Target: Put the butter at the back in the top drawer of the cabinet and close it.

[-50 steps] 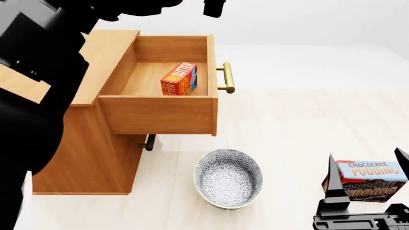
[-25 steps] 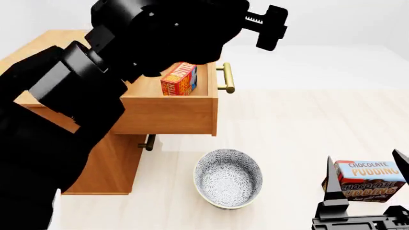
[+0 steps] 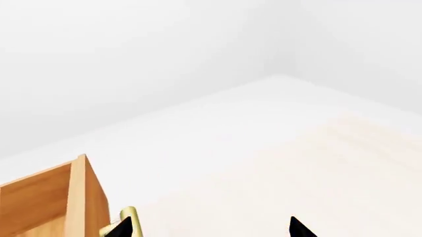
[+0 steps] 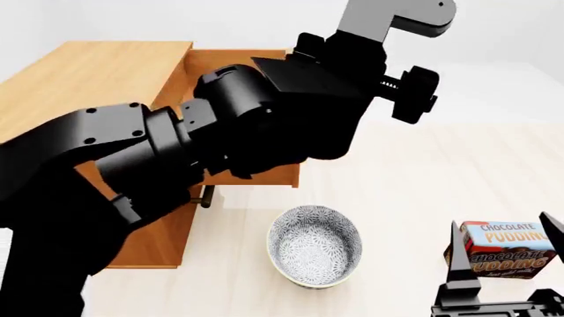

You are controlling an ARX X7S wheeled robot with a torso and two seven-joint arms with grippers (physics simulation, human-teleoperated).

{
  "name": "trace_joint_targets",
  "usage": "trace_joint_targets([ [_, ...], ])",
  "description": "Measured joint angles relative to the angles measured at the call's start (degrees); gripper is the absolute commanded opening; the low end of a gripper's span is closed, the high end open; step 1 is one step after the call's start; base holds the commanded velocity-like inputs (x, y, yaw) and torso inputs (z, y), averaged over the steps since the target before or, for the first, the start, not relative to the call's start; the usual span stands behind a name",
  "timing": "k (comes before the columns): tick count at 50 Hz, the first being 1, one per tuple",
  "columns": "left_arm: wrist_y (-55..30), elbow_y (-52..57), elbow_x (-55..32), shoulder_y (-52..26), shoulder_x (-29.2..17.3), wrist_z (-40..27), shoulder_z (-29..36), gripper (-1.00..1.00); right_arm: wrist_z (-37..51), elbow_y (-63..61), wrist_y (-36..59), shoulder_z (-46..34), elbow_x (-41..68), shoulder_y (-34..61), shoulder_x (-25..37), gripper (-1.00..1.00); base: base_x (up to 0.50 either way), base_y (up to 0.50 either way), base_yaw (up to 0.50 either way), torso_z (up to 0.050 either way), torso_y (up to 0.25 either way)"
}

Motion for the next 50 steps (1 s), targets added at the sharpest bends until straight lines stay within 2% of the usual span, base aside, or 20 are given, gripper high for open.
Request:
trace_joint_targets([
  [8,4.2,0.2,-4.1,0.2,0.1,-2.3,5.6,1.00,0.3,0.5,-0.8,-0.5,-0.8,-0.6,0.0,1.00,0.00,0.00,0.00,0.000,0.000],
  [18,5.8,0.4,-5.9,1.5,0.1,-4.6,8.5,1.00,0.5,1.0,-1.6,-0.9,-1.5,-1.2,0.0,1.00,0.00,0.00,0.00,0.000,0.000],
  [35,3.5,0.1,-6.4,3.7,0.1,-5.4,9.8,1.00,0.8,0.6,-1.2,-0.8,-1.7,-1.4,0.0,1.00,0.00,0.00,0.00,0.000,0.000],
  [50,-1.3,-1.9,-5.0,3.8,0.1,-7.3,8.5,1.00,0.9,0.8,-1.1,-0.5,-1.6,-1.7,-0.1,1.00,0.00,0.00,0.00,0.000,0.000],
])
